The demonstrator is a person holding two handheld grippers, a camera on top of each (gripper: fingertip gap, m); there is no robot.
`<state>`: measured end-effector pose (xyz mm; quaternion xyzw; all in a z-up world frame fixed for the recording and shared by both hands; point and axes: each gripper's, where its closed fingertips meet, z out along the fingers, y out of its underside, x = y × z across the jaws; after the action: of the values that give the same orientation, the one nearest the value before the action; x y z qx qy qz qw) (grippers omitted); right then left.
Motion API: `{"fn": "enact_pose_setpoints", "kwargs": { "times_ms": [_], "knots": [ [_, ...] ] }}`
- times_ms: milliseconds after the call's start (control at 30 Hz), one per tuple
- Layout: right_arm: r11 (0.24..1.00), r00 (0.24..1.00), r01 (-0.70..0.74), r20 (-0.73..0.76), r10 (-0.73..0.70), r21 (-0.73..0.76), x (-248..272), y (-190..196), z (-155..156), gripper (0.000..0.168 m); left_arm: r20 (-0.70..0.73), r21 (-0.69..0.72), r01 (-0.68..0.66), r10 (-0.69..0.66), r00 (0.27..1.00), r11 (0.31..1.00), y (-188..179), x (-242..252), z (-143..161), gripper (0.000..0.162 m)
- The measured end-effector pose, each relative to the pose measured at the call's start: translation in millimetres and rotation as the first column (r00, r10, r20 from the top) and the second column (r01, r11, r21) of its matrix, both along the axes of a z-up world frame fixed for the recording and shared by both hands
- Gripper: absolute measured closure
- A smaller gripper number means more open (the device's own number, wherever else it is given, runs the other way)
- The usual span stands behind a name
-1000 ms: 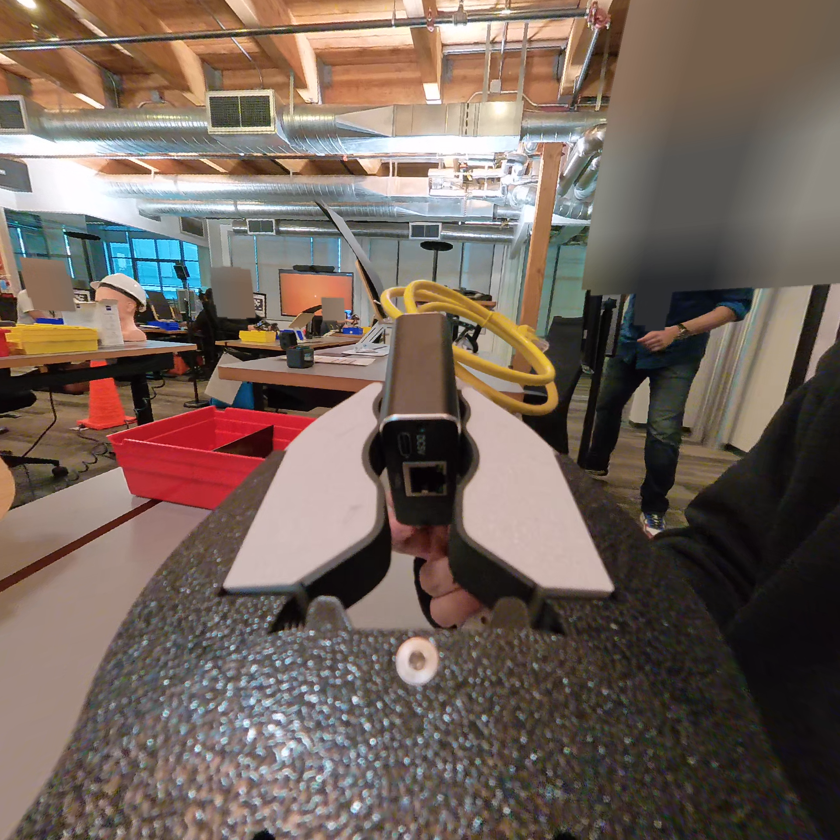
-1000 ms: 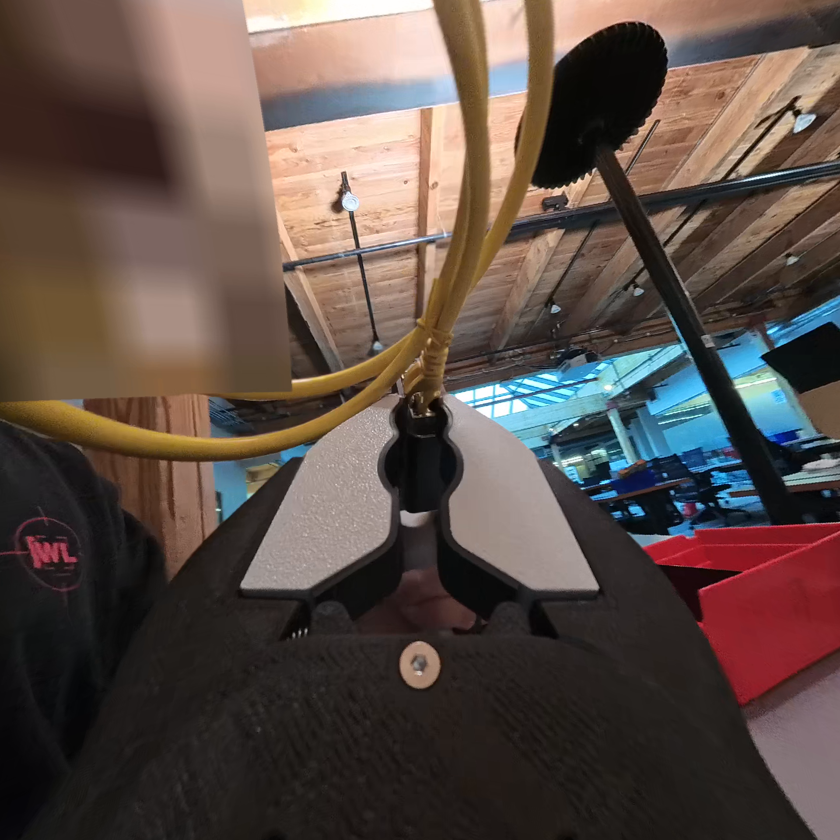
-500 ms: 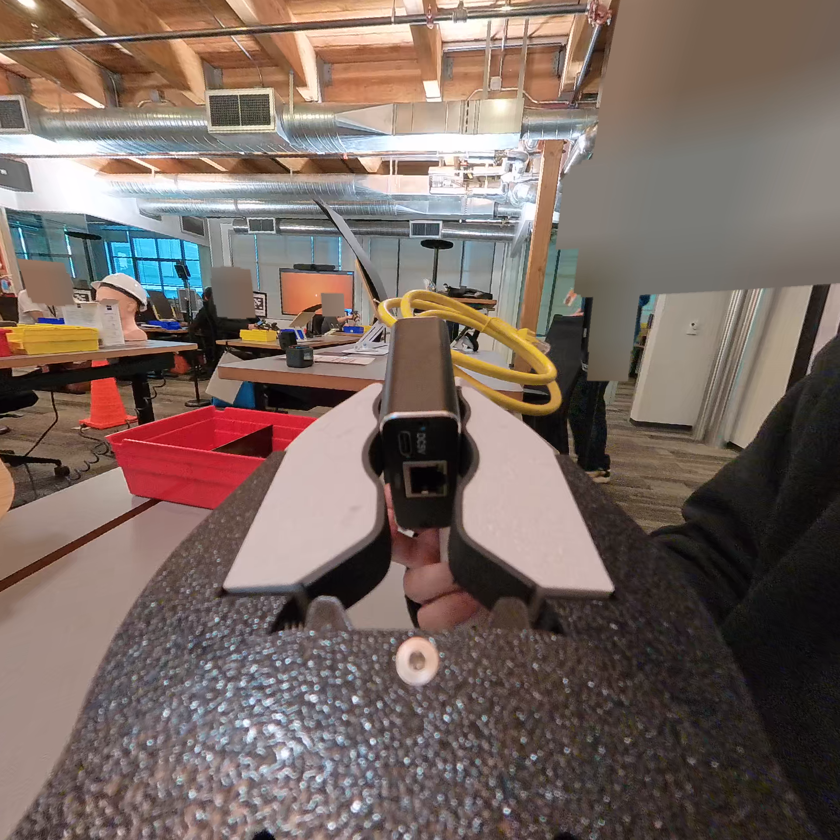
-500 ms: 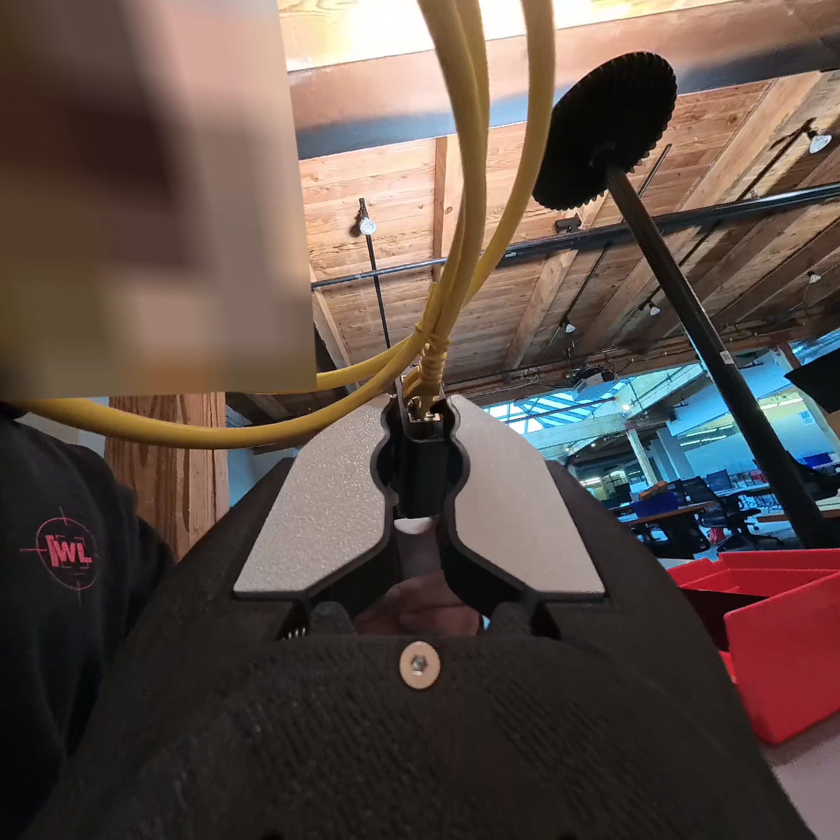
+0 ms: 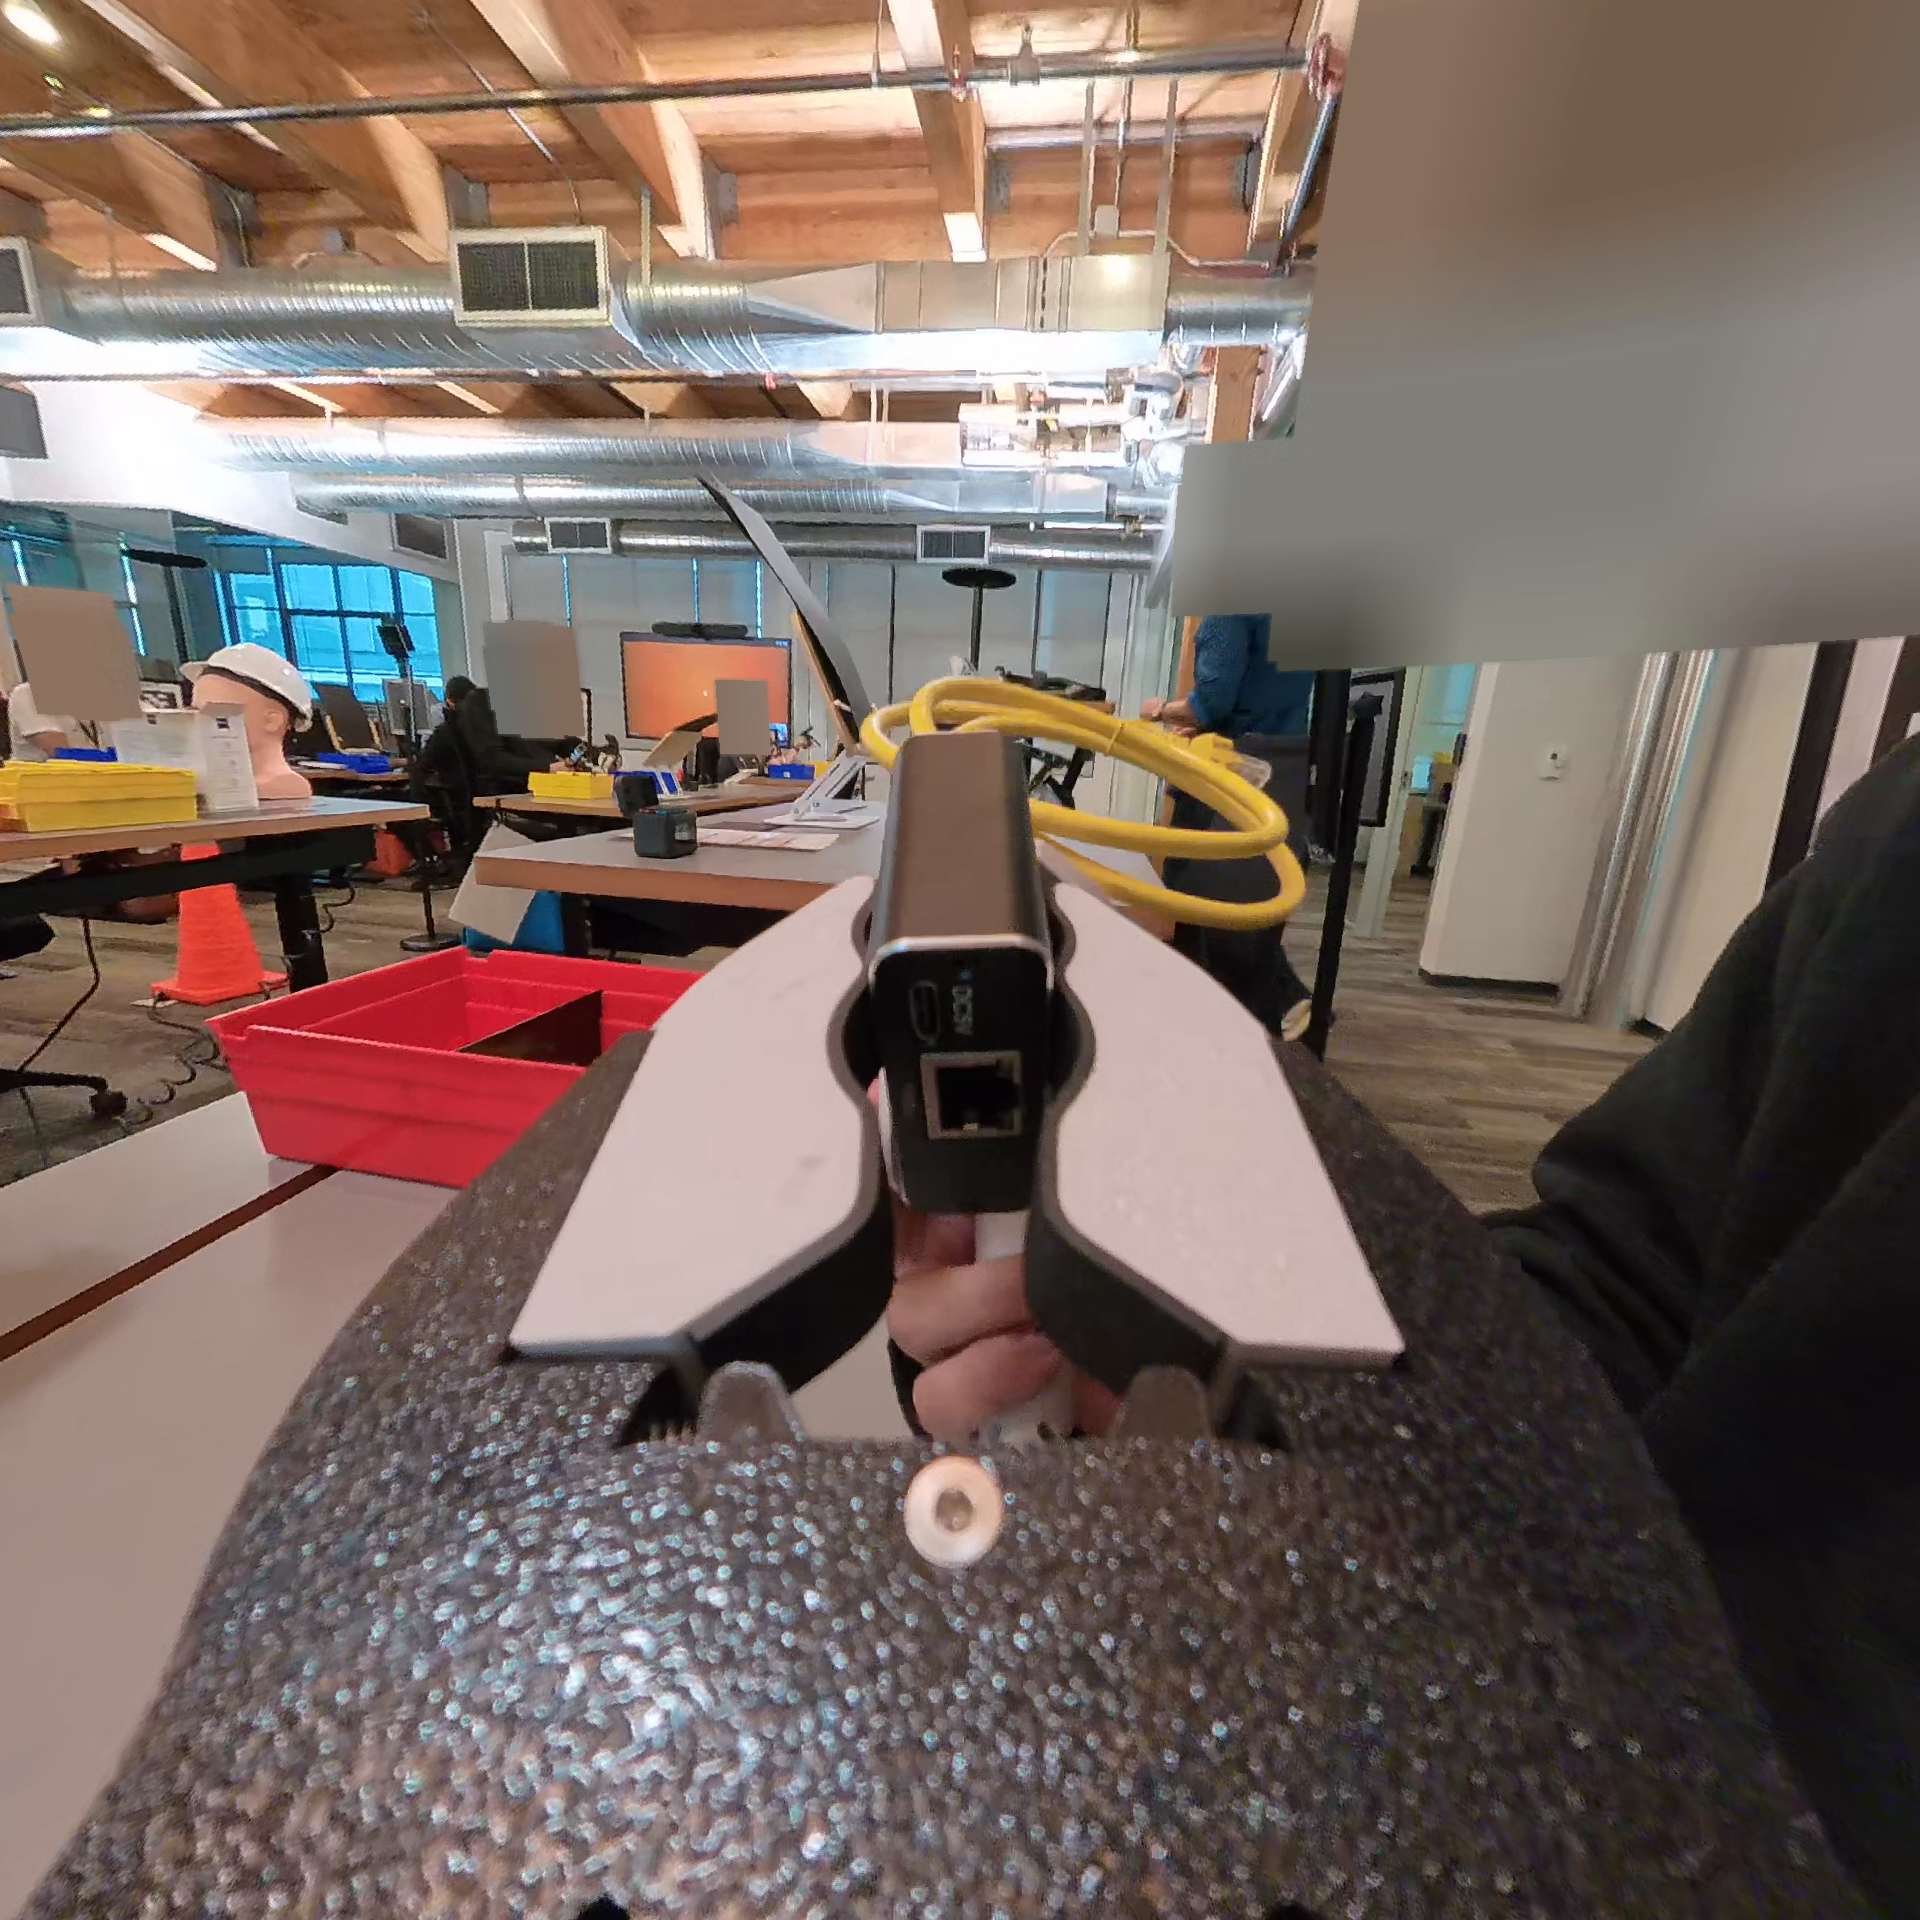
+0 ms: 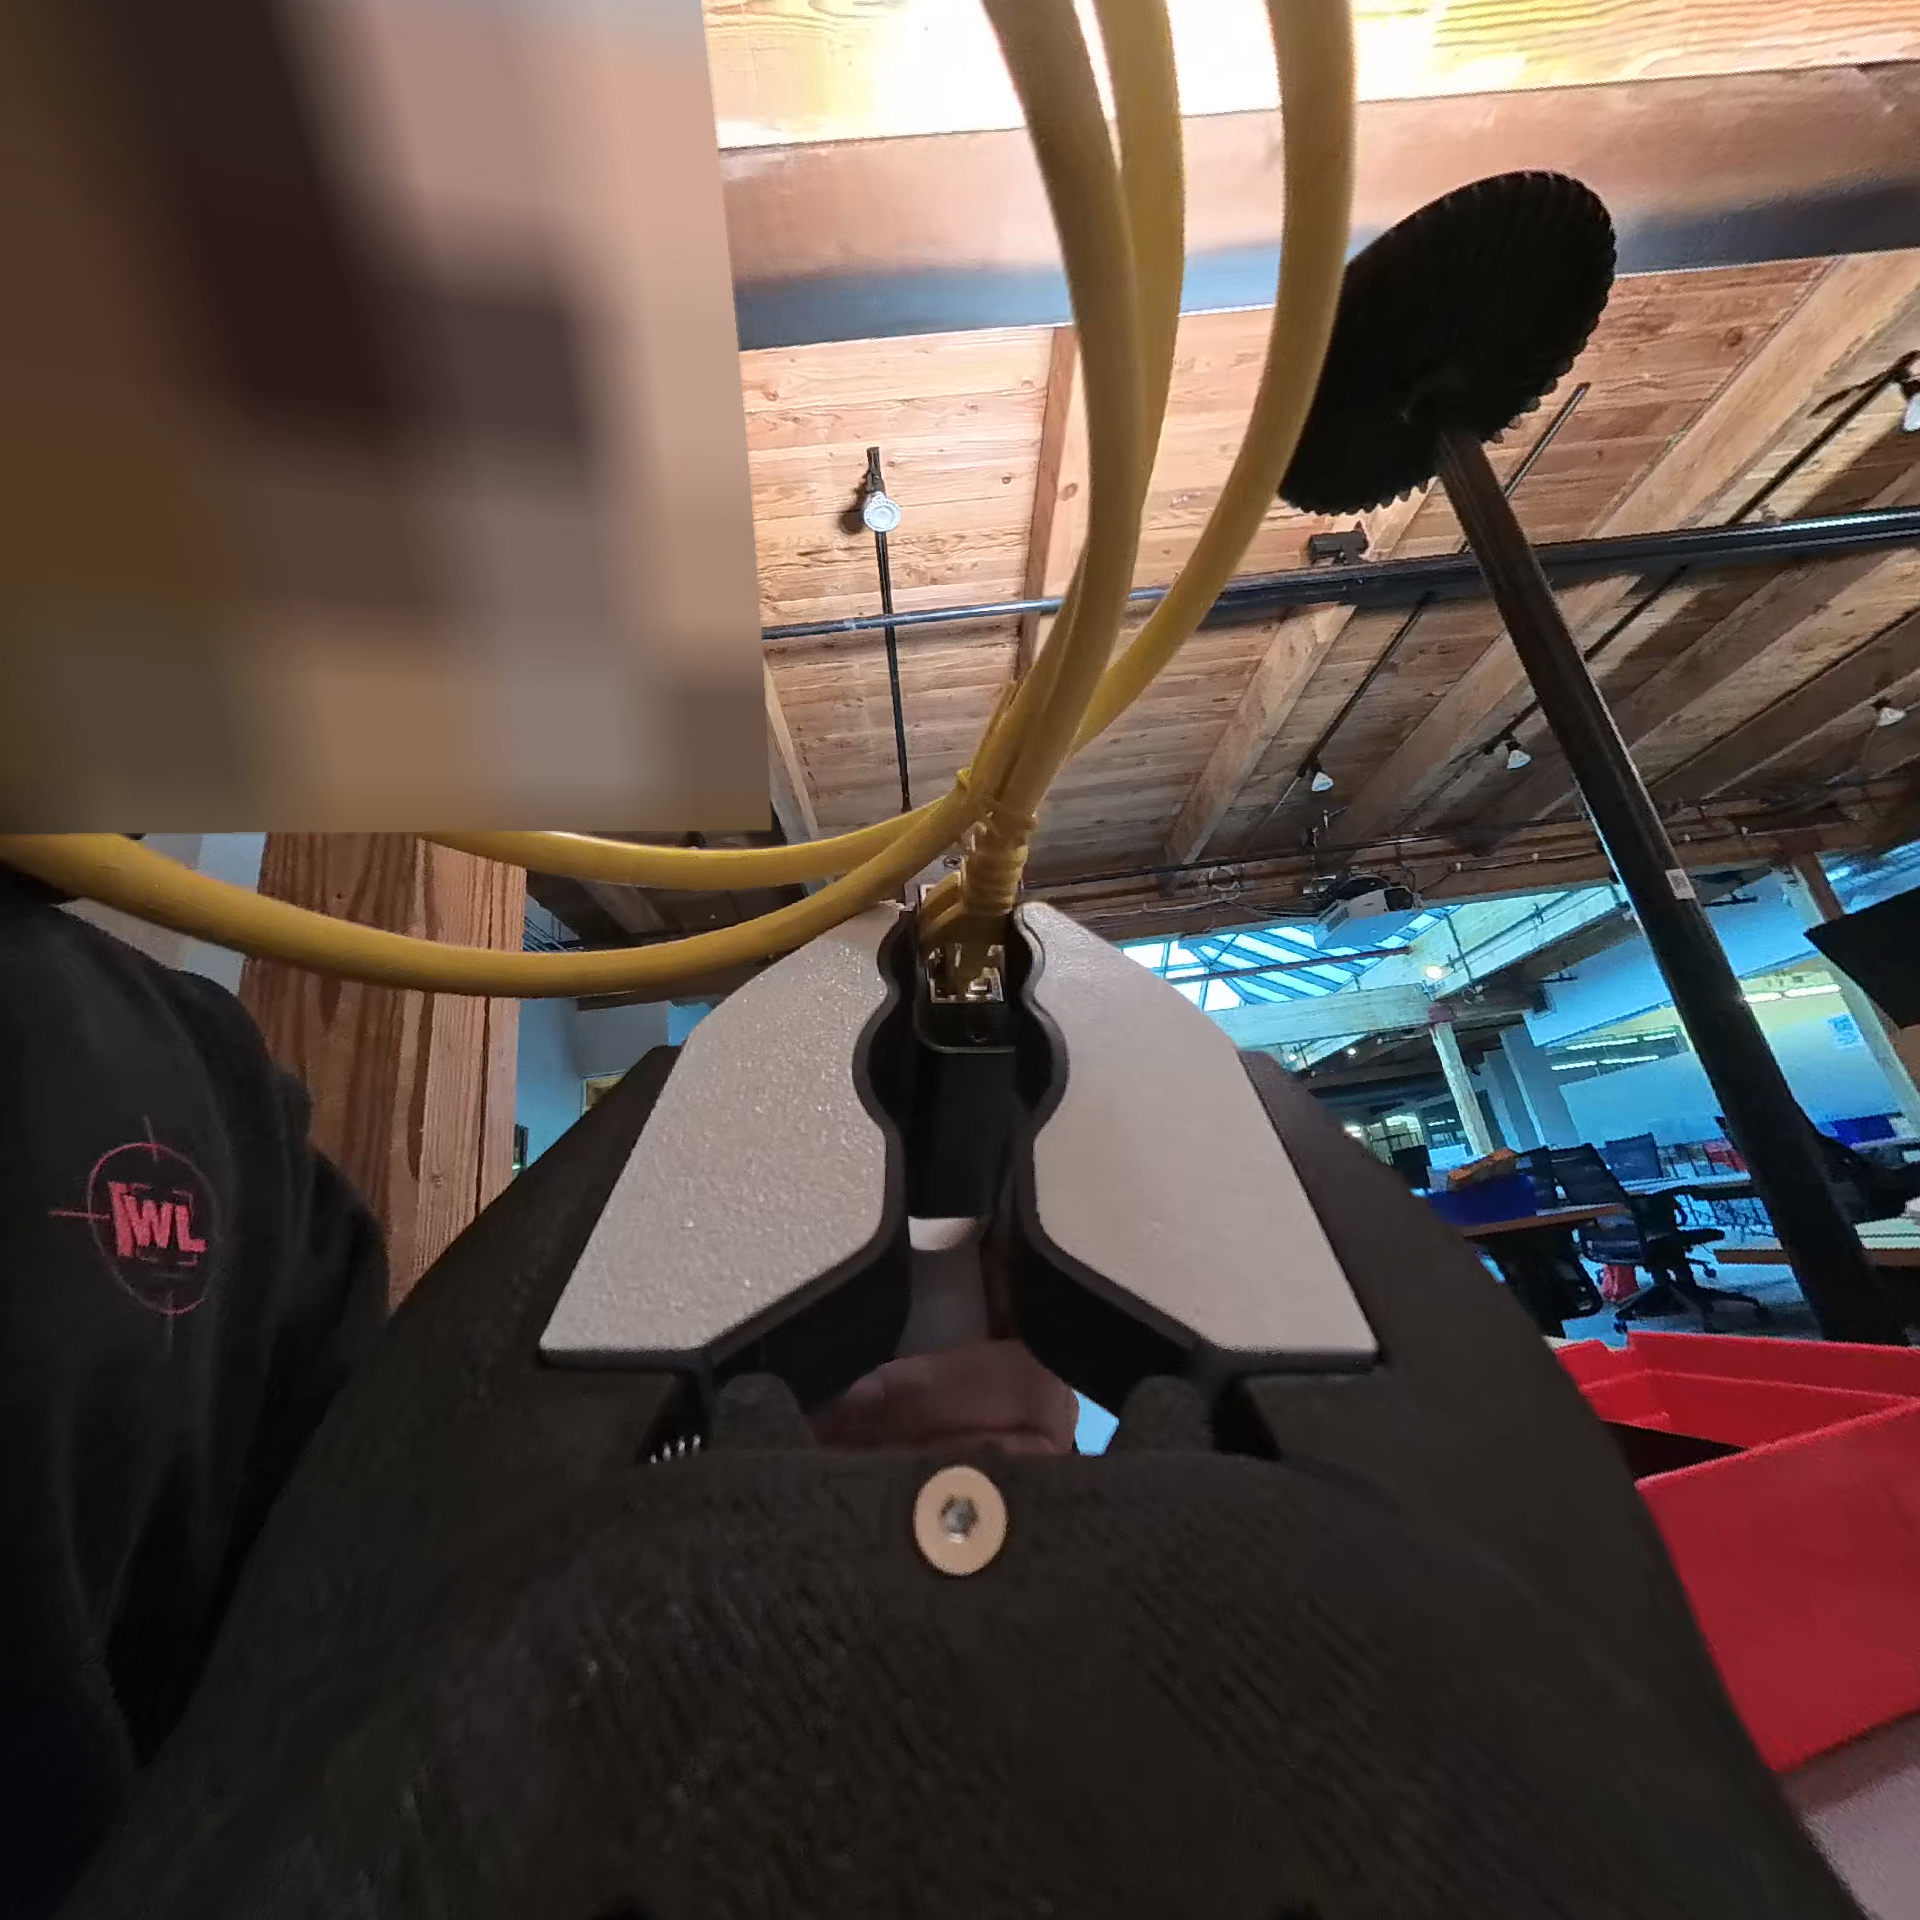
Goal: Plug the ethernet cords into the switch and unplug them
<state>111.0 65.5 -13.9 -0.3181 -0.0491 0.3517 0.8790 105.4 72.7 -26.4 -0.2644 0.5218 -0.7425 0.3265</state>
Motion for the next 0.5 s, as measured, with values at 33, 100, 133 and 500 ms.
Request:
{"fn": "enact_pose_setpoints", "kwargs": {
  "times_ms": [33,100,133,500],
  "knots": [
    [1.000,1.000,-0.003,-0.003,0.003,-0.003,-0.2,0.5,0.3,0.152,0.005,-0.004,-0.001,0.001,1.000,1.000,0.5,-0.5,1.2,0.136],
    [1.000,1.000,-0.002,-0.012,0.002,-0.002,0.5,0.9,-1.2,0.152,0.004,0.001,-0.005,0.004,1.000,1.000,1.0,-0.3,0.9,0.136],
    [1.000,1.000,-0.001,-0.011,0.001,0.001,0.7,0.4,-2.4,0.152,0.002,0.005,-0.004,0.004,1.000,1.000,0.8,-0.3,0.2,0.136],
    [1.000,1.000,-0.028,-0.008,0.028,-0.003,-0.6,-1.6,-5.6,0.152,-0.002,-0.022,0.010,-0.010,1.000,1.000,1.3,-1.4,2.3,0.136]
  ]
}}
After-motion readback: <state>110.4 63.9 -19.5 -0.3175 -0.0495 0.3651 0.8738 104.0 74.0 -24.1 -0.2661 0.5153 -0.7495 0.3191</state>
